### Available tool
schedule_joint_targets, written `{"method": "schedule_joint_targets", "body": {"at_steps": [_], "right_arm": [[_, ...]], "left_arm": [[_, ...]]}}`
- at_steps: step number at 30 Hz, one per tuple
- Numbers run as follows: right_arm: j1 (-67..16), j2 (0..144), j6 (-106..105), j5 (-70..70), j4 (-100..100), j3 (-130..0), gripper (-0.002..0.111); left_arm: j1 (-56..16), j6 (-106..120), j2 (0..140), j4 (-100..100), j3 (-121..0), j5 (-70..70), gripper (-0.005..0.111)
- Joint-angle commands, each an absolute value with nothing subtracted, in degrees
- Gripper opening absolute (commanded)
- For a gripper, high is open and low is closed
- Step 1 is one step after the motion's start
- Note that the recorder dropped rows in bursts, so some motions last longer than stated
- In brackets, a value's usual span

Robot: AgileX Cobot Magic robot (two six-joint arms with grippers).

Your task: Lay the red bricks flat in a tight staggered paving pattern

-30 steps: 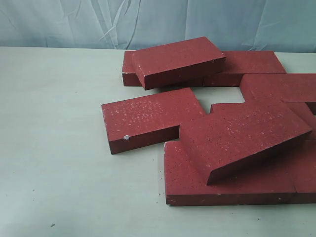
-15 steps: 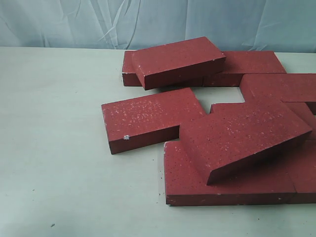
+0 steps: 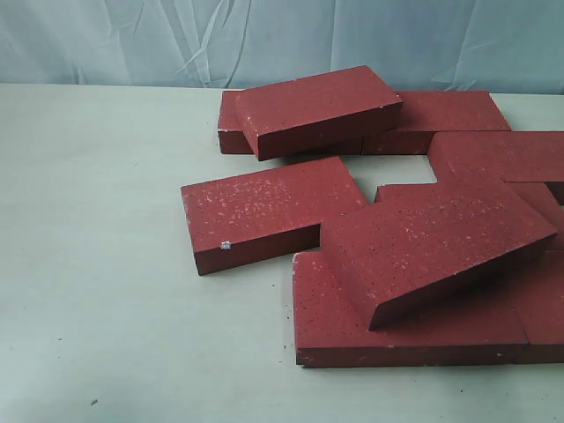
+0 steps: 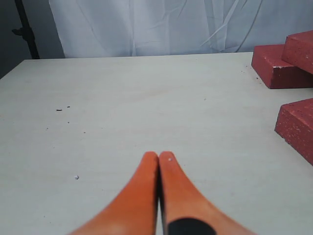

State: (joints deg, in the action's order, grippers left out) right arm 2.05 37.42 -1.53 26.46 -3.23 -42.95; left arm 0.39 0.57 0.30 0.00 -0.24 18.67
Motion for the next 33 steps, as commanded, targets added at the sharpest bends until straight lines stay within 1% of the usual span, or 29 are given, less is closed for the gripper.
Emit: {"method": "schedule_joint_targets", "body": {"at_steps": [1, 10, 20, 22, 29, 33], "right_arm": [[2.3, 41.4, -1.2, 31.4, -8.6, -44.6, -0.001], [2.3, 54.3, -5.1, 46.3, -12.8, -53.2, -0.001], [1.5, 63.6, -18.0, 55.9, -27.7, -57.0, -0.001], [-0.7, 64.8, -17.9, 56.4, -27.5, -57.0, -0.001], [-17.6, 73.7, -17.9, 54.6, -26.9, -57.3, -0.001], [-25.3, 79.6, -16.7, 54.9, -22.9, -60.9, -0.001]], "left_arm": [[-0.1, 0.6, 0.0, 0.0, 0.0, 18.0, 0.0], [-0.1, 0.6, 0.0, 0.0, 0.0, 18.0, 0.0], [-0.1, 0.6, 0.0, 0.0, 0.0, 18.0, 0.0], [-0.1, 0.6, 0.0, 0.0, 0.0, 18.0, 0.0], [-0.1, 0.6, 0.0, 0.0, 0.0, 18.0, 0.0], [-0.1, 0.6, 0.0, 0.0, 0.0, 18.0, 0.0]]}}
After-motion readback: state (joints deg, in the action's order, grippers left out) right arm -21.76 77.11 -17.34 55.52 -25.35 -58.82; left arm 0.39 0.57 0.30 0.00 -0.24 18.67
